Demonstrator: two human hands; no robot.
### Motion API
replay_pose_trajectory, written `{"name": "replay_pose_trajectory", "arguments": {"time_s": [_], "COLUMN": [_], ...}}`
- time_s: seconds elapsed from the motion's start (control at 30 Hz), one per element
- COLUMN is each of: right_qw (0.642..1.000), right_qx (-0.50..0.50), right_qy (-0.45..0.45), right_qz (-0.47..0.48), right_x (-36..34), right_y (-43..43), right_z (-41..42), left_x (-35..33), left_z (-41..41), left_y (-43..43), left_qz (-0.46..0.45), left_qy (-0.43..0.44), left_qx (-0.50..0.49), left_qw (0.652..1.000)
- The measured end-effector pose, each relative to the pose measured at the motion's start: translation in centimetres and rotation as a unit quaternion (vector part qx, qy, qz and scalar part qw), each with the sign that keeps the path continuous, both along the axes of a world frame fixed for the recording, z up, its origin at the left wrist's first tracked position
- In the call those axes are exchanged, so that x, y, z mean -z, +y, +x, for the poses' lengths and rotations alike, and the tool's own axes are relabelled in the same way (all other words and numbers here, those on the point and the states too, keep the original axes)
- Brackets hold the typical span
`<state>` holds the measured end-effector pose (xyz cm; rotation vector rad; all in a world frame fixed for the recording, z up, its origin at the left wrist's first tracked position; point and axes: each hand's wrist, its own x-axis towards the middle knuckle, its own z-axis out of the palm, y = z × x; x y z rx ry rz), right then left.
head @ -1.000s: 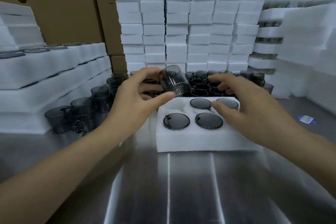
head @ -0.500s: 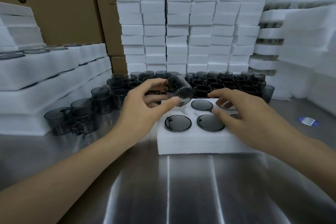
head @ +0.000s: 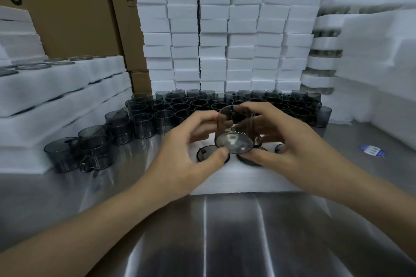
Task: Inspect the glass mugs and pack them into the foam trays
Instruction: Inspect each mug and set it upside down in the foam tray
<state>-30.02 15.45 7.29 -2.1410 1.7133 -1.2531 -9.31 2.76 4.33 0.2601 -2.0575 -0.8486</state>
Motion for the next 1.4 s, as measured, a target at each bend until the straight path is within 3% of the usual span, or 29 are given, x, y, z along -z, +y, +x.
{"name": "replay_pose_trajectory", "arguments": {"time_s": [0.2,0.33,0.43,0.5,0.6,0.7,1.17,1.4], "right_qw": [0.976,0.973,0.986,0.986,0.989,0.995,0.995,0.992], "right_qx": [-0.139,-0.129,-0.061,-0.022,0.008,0.022,0.003,0.060], "right_qy": [-0.143,-0.174,-0.154,-0.155,-0.138,-0.100,-0.003,0.062], "right_qz": [0.090,0.079,-0.007,-0.048,-0.043,0.009,0.104,0.096], "right_x": [-1.9,-2.0,-2.1,-2.3,-3.1,-3.7,-3.0,-2.0], "right_y": [0.3,0.5,0.4,-0.3,-2.2,-4.3,-6.8,-6.9], "right_z": [-0.4,0.3,0.8,1.1,1.3,1.4,1.3,2.1], "left_x": [0.6,0.5,0.4,0.2,0.0,0.1,0.5,0.3], "left_z": [-0.1,-0.2,-0.2,-0.1,-0.5,-0.9,-0.9,-0.9], "left_y": [-0.1,0.1,-0.1,-0.6,-1.6,-2.1,-2.7,-2.6], "left_qz": [-0.006,0.008,0.015,0.082,0.204,0.251,0.227,0.210], "left_qy": [-0.051,-0.064,-0.054,-0.028,-0.058,-0.091,-0.059,-0.064], "left_qx": [-0.001,0.006,-0.026,-0.054,-0.090,-0.087,-0.081,-0.071], "left_qw": [0.999,0.998,0.998,0.995,0.973,0.960,0.969,0.973]}}
